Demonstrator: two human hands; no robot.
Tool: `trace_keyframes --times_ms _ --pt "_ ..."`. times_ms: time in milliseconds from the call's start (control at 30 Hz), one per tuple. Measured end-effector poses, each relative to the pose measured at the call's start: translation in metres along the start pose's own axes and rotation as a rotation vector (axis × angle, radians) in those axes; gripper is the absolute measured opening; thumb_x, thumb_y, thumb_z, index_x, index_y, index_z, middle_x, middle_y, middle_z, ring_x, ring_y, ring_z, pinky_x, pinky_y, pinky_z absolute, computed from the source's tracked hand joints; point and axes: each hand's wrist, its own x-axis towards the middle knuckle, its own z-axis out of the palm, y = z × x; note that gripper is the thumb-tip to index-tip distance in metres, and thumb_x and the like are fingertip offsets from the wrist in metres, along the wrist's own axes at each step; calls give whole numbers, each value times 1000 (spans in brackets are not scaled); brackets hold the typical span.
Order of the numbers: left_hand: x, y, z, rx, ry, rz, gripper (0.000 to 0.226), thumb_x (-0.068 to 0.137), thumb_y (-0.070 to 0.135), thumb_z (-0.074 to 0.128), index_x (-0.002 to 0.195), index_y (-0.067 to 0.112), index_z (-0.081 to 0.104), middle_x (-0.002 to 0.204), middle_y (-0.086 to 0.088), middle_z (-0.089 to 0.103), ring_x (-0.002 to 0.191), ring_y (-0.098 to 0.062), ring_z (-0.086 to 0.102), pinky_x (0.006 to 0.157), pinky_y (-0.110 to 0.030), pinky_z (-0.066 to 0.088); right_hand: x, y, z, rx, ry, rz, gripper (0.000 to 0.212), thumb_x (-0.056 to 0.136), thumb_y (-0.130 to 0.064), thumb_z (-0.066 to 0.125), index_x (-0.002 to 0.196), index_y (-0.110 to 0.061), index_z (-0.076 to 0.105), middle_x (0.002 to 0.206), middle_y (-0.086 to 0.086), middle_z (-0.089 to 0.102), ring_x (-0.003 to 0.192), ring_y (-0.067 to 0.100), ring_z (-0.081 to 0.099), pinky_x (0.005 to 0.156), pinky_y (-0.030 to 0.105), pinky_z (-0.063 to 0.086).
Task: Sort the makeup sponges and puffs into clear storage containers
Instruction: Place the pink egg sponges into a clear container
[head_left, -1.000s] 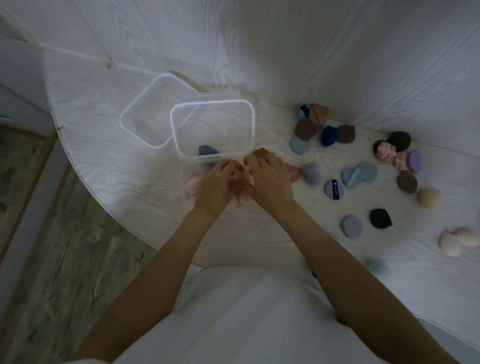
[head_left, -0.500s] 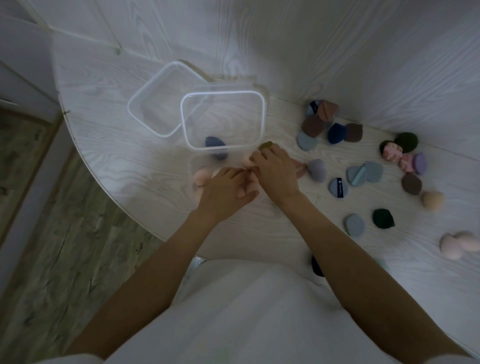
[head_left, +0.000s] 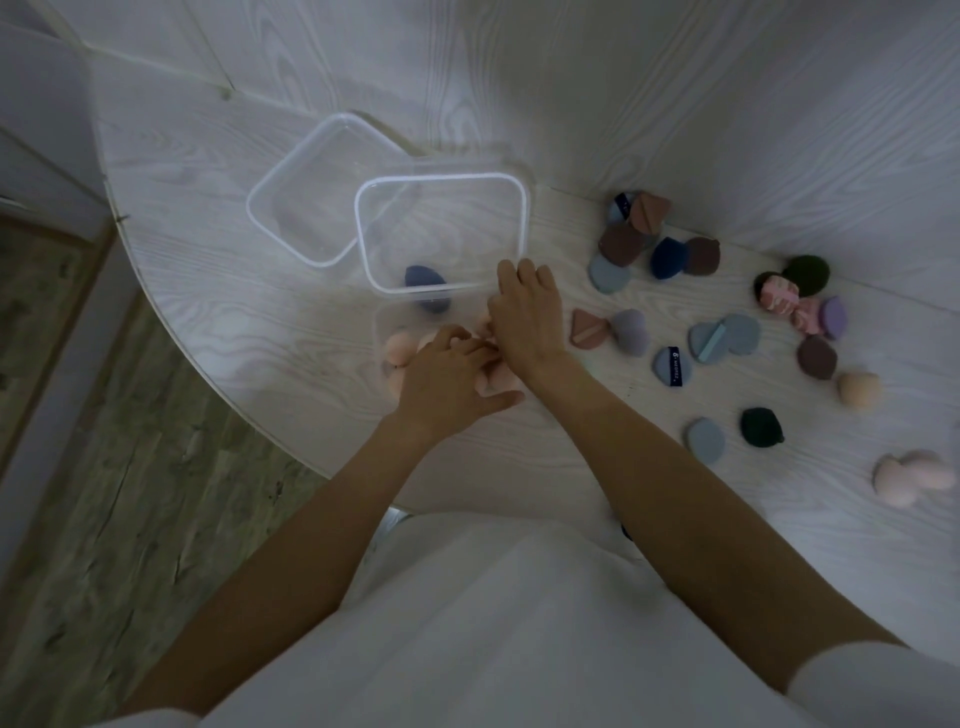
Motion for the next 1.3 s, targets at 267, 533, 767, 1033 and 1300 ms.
trace_keyframes --times_ms 267,533,767,1033,1300 --pt "3 -3 7 -48 -54 -22 65 66 65 63 106 14 60 111 -1 62 108 -21 51 94 -28 34 -15 28 14 375 107 29 6 65 -15 75 67 -11 71 82 9 58 70 26 53 63 28 34" --pt "4 7 -3 -49 29 -5 61 75 58 57 115 12 56 107 -6 62 103 -24 54 89 -30 39 -42 40 9 571 229 76 15 85 -16 60 95 -10 69 99 8 63 84 26 57 70 40 47" --pt "24 73 -1 -71 192 358 29 86 30 54 107 12 63 95 -2 68 88 -19 60 77 -27 45 -121 91 2 529 318 199 22 85 -18 50 93 -12 70 86 5 70 67 23 63 60 30 47" --pt "67 233 94 -338 -296 488 26 87 22 56 112 14 59 105 -1 63 90 -12 58 75 -19 44 -294 215 19 505 154 780 22 88 -11 58 107 -14 67 93 6 68 80 25 63 62 28 46" --pt "155 351 193 -39 -372 657 45 81 3 57 125 10 52 130 -11 51 117 -31 46 94 -41 41 -368 326 71 496 -3 1001 37 85 -20 62 121 -18 55 125 12 48 108 33 51 80 40 48"
